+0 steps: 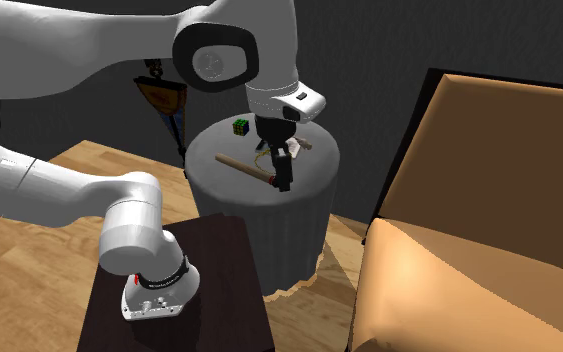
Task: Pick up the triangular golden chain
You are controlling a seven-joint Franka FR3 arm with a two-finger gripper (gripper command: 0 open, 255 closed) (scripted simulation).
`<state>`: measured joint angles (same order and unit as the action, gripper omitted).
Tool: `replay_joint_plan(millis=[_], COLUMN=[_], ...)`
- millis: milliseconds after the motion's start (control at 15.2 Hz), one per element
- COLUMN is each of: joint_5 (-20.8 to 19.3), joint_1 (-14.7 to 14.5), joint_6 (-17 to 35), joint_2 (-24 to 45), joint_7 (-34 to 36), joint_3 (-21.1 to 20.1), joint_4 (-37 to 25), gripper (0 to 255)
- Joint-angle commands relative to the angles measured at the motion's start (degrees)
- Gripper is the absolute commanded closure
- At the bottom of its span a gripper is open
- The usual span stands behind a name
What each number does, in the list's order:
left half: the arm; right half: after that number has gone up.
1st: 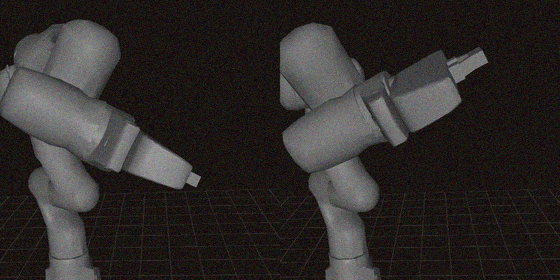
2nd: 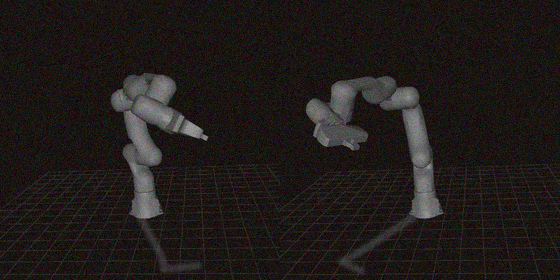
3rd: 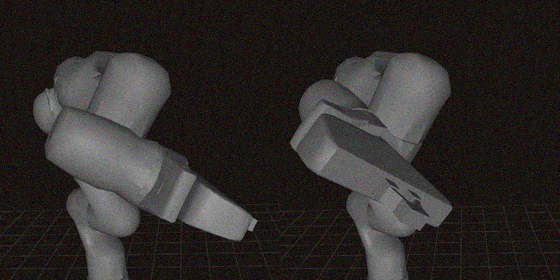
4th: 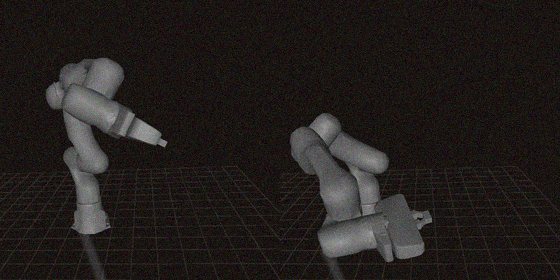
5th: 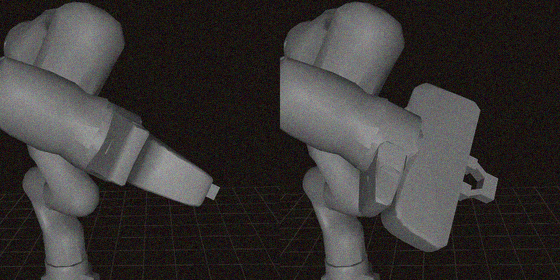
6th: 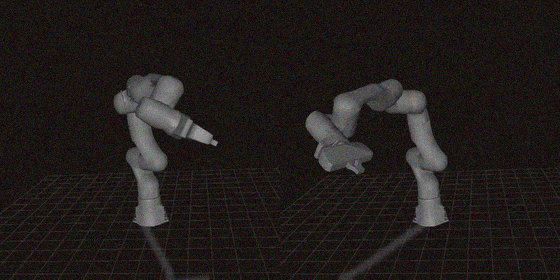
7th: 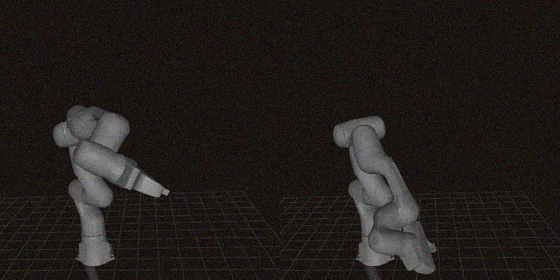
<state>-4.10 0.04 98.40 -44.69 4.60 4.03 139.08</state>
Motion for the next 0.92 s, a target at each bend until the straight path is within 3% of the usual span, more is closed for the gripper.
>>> replay_joint_plan(millis=[0, 858], joint_5=[0.0, 6.24], joint_1=[0.0, -7.54], joint_6=[0.0, 13.49], joint_2=[0.0, 10.97], joint_7=[0.0, 11.24], joint_3=[0.0, -13.55], joint_4=[0.0, 2.99], gripper=[0, 0])
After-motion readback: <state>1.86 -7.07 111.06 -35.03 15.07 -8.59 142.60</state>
